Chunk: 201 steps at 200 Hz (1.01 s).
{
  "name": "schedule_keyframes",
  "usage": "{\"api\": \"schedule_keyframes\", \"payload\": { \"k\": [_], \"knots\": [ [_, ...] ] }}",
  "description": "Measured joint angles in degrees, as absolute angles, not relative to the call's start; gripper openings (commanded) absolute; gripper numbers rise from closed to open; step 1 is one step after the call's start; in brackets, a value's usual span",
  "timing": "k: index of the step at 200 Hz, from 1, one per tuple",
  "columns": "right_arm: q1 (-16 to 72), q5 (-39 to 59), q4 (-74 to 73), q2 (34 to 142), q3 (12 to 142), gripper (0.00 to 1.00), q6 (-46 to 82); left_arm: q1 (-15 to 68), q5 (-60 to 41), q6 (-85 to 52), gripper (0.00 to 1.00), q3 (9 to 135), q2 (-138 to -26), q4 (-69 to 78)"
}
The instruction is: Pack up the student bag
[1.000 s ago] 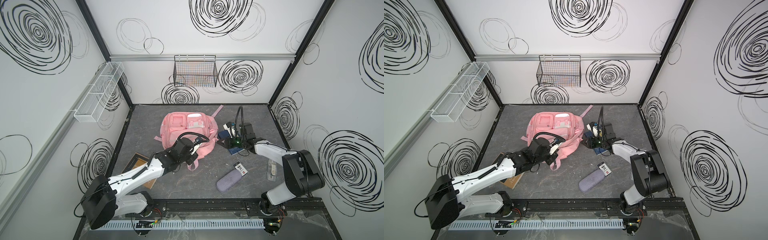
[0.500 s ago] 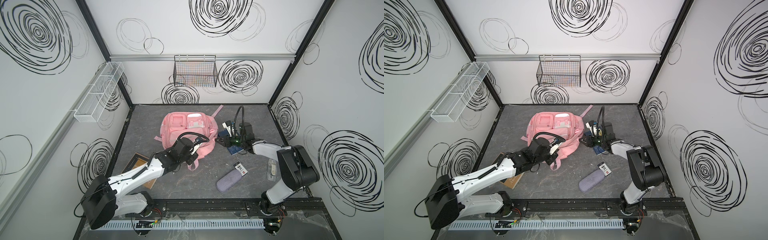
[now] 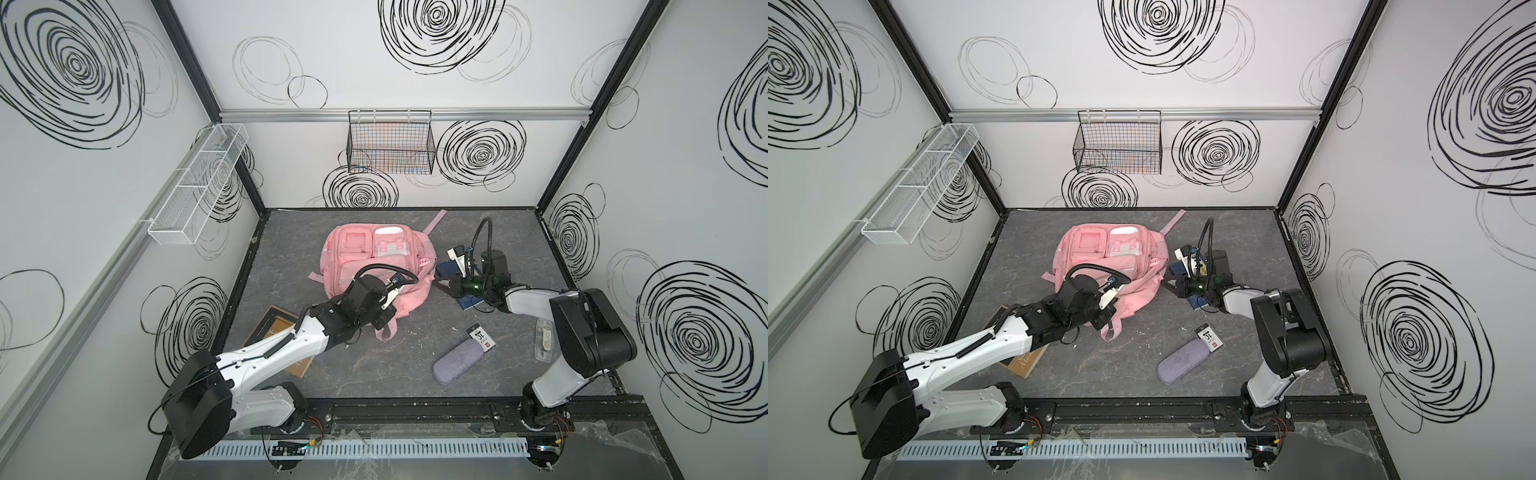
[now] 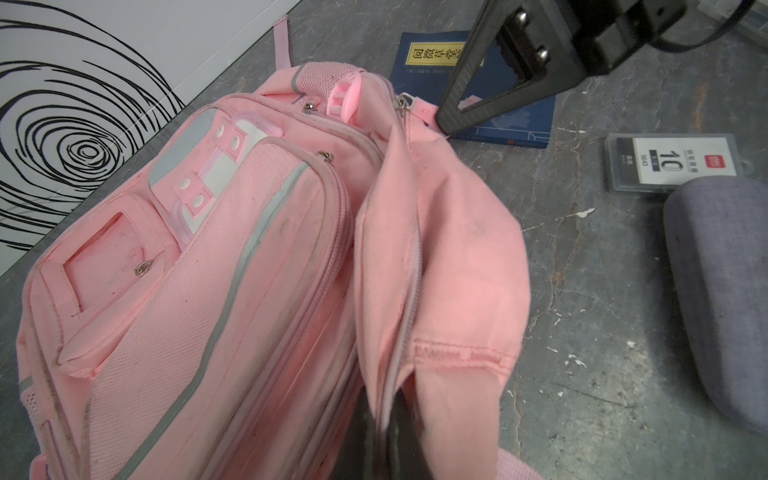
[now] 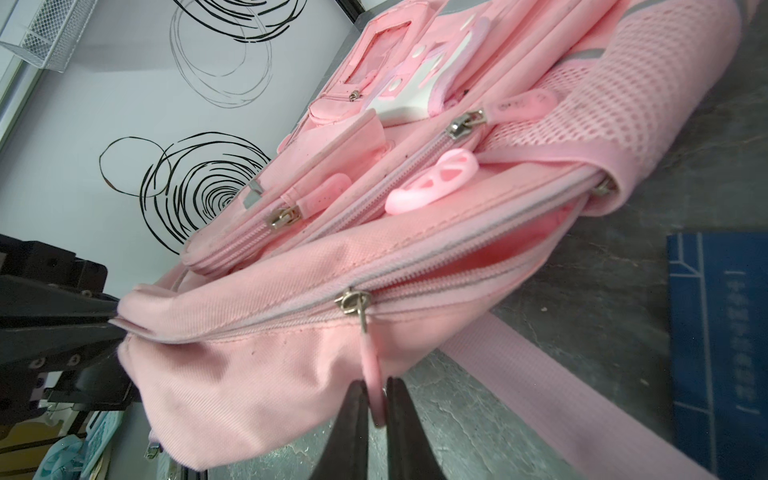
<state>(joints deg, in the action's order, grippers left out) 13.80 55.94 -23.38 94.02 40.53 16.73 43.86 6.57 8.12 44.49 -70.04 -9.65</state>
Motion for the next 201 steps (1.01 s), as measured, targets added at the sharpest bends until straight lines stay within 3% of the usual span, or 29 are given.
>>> {"api": "schedule_keyframes", "payload": {
  "k": [53, 201],
  "knots": [
    [13.9, 54.9, -21.8, 91.2, 40.5, 0.0, 17.2, 43.9, 6.4, 8.1, 0.0, 44.5, -70.1, -9.4],
    [26.2, 43.4, -4.5, 80.3, 44.1, 0.0, 15.5, 43.9, 5.3, 6.6, 0.0, 44.5, -70.8, -9.5]
  ]
}}
